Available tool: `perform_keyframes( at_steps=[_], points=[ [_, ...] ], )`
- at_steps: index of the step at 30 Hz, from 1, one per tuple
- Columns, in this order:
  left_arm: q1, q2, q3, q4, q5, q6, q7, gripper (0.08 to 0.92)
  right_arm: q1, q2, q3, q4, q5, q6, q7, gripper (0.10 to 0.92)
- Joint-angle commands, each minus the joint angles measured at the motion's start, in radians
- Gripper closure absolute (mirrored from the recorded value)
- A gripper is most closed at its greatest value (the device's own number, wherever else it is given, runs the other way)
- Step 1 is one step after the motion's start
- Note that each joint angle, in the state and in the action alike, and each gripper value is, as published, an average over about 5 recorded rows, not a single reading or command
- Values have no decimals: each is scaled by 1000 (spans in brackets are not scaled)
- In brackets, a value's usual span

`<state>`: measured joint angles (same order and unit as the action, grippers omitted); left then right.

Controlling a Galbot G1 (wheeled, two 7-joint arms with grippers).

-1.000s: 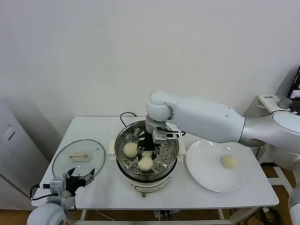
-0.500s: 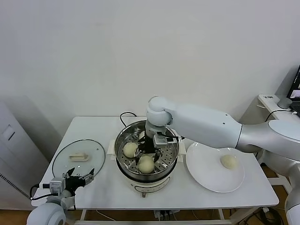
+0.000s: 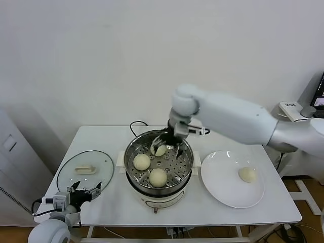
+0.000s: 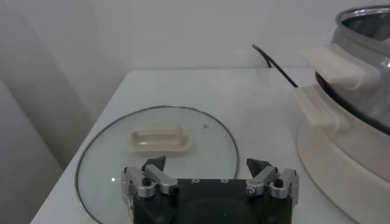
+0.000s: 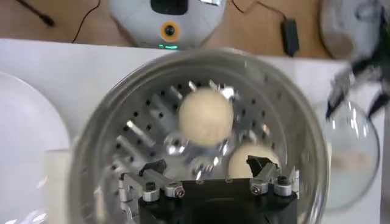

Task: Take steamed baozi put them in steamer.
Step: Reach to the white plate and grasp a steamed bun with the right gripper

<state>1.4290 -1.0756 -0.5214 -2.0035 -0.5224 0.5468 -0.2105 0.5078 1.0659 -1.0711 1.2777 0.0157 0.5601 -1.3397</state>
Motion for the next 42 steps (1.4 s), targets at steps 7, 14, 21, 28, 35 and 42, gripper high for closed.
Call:
perform_keyframes(
  at_steps=[7, 14, 21, 28, 35, 42],
  points=[
    [3, 7, 0, -6, -1, 1, 1, 177, 101, -298, -129, -182, 153, -342, -73, 203],
    [1, 0, 6, -11, 0, 4, -1, 177, 5, -385, -91, -246, 98, -348, -48, 203],
    [-3, -1, 9, -12, 1, 7, -2, 177, -188, -422, 77, -316, -20, -320, 7, 203],
    [-9, -3, 16, -8, 2, 10, -3, 177, -346, -405, 222, -366, -98, -307, 55, 203],
    [-9, -5, 17, -9, 2, 11, -3, 177, -413, -369, 303, -404, -169, -296, 86, 203],
    [-8, -5, 16, -8, 2, 9, -2, 177, -474, -346, 363, -422, -212, -297, 116, 203]
  ],
)
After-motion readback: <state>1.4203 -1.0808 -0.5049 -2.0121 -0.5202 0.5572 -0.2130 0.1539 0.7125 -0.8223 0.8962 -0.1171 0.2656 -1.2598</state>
